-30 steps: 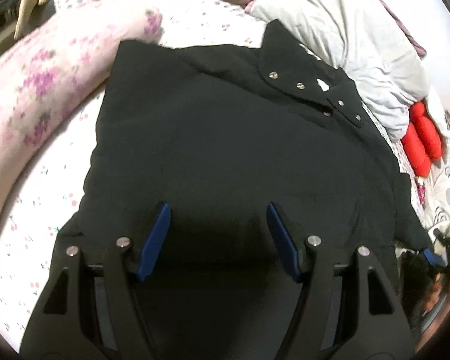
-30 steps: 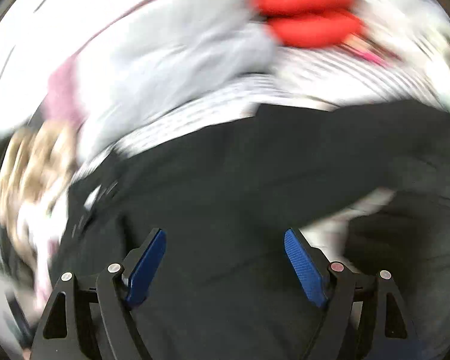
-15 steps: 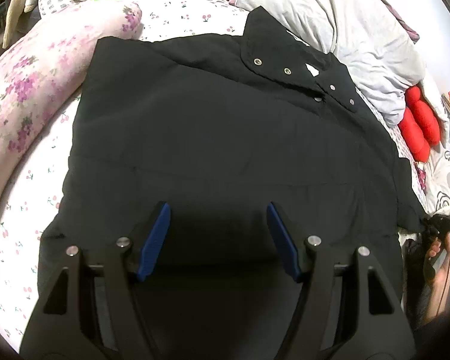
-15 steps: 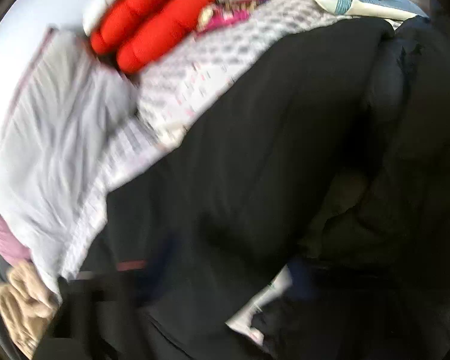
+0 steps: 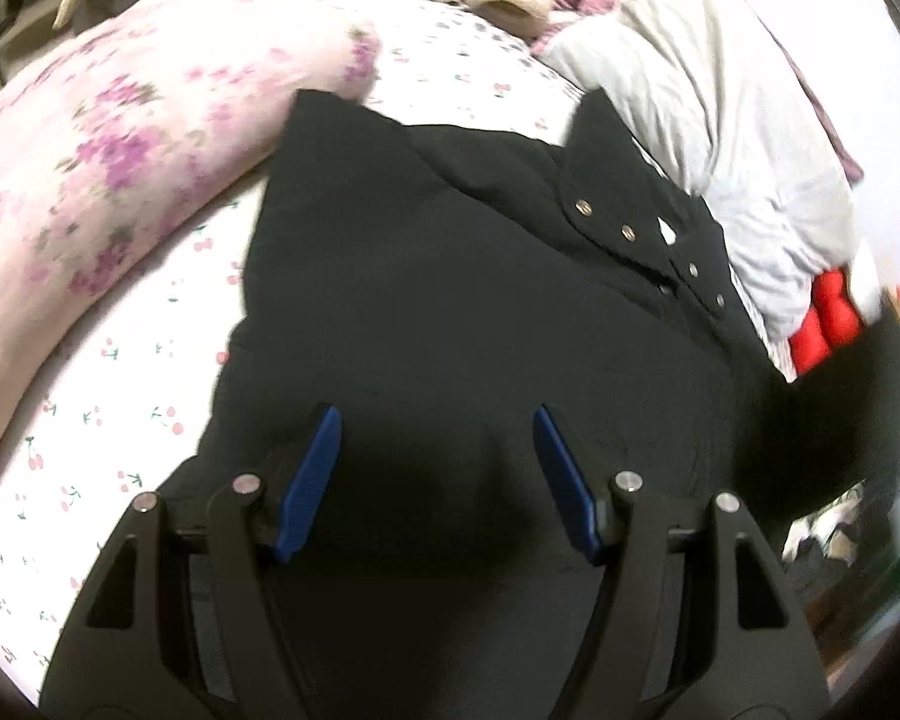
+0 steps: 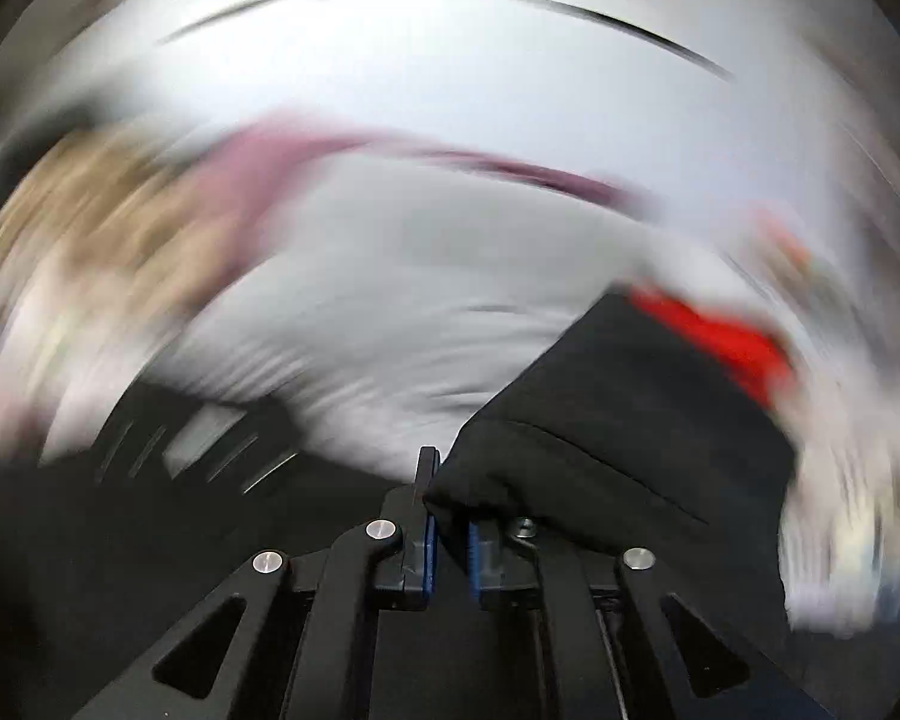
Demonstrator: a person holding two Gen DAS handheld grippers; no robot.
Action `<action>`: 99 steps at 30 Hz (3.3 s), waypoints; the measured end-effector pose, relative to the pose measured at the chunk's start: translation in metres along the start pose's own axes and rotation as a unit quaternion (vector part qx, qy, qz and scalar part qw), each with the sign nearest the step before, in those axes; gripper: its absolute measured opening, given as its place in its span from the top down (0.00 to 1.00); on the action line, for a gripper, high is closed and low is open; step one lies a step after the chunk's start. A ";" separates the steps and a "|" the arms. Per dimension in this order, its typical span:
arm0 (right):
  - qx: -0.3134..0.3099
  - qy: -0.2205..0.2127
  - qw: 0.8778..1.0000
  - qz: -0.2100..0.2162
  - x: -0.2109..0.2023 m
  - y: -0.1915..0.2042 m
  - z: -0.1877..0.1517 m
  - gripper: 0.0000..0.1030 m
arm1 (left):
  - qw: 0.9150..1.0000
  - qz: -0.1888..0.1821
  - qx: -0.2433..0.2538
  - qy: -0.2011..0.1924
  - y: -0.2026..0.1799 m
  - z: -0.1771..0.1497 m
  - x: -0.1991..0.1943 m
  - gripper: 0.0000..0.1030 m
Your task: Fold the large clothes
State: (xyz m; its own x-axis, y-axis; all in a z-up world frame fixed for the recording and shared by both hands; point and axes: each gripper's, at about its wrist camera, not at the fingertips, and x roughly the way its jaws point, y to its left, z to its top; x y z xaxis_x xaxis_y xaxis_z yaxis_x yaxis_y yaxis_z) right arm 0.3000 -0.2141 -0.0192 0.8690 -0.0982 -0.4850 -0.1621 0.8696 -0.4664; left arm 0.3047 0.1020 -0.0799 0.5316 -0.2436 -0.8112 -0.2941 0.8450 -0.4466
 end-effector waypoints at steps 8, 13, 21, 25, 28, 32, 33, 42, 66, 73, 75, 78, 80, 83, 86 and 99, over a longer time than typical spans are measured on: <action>-0.029 0.179 0.980 0.087 0.055 0.084 -0.078 0.58 | 1.000 -0.011 -0.024 0.000 0.015 0.005 -0.006 0.35; 0.078 0.199 0.968 0.131 0.053 0.042 -0.076 0.51 | 1.000 -0.016 -0.003 0.010 0.005 0.002 -0.001 0.35; 0.325 0.182 0.919 0.130 0.049 -0.084 -0.113 0.44 | 1.000 0.028 -0.008 0.009 0.016 0.009 -0.001 0.35; 0.381 0.165 0.905 0.093 0.039 -0.133 -0.129 0.44 | 0.997 0.074 0.000 -0.029 0.030 0.025 -0.013 0.35; 0.366 0.194 0.907 0.074 0.059 -0.145 -0.130 0.44 | 0.995 0.095 -0.009 -0.033 0.047 0.039 -0.005 0.35; 0.374 0.209 0.897 0.106 0.095 -0.149 -0.125 0.45 | 0.999 0.033 -0.006 0.032 0.060 0.047 0.025 0.35; 0.391 0.205 0.890 0.117 0.103 -0.151 -0.124 0.46 | 0.999 0.039 -0.009 0.033 0.063 0.049 0.030 0.34; 0.383 0.198 0.898 0.088 0.130 -0.159 -0.111 0.91 | 0.999 0.015 0.024 -0.043 0.055 0.053 0.018 0.92; 0.361 0.220 0.904 0.069 -0.014 -0.134 -0.154 0.70 | 0.994 0.023 0.104 -0.039 0.031 0.014 -0.051 0.64; 0.351 0.329 0.874 0.066 -0.017 -0.111 -0.218 0.70 | 0.993 0.002 0.120 0.018 0.033 -0.036 -0.069 0.60; 0.371 0.328 0.865 0.079 -0.023 -0.117 -0.233 0.70 | 0.992 0.011 0.125 0.018 0.034 -0.044 -0.074 0.60; 0.366 0.332 0.869 0.038 -0.042 -0.125 -0.230 0.70 | 0.989 0.023 0.142 0.019 0.031 -0.060 -0.085 0.60; 0.358 0.313 0.879 0.043 -0.059 -0.124 -0.221 0.70 | 0.988 0.027 0.154 0.015 0.030 -0.070 -0.093 0.60; 0.330 0.316 0.889 0.019 -0.082 -0.119 -0.212 0.70 | 0.985 0.035 0.171 0.014 0.029 -0.084 -0.106 0.58; 0.322 0.313 0.894 0.012 -0.107 -0.116 -0.213 0.68 | 0.983 0.040 0.179 0.010 0.032 -0.101 -0.118 0.58; 0.274 0.340 0.897 0.064 -0.180 -0.079 -0.266 0.60 | 0.989 0.038 0.134 0.045 0.090 -0.213 -0.145 0.57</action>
State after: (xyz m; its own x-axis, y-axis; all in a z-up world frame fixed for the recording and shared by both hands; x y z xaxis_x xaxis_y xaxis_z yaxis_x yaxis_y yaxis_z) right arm 0.0322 -0.3938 -0.0916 0.3432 -0.0919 -0.9348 0.1768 0.9837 -0.0318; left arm 0.0323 0.1115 -0.0832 0.4398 -0.2058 -0.8742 -0.1031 0.9554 -0.2768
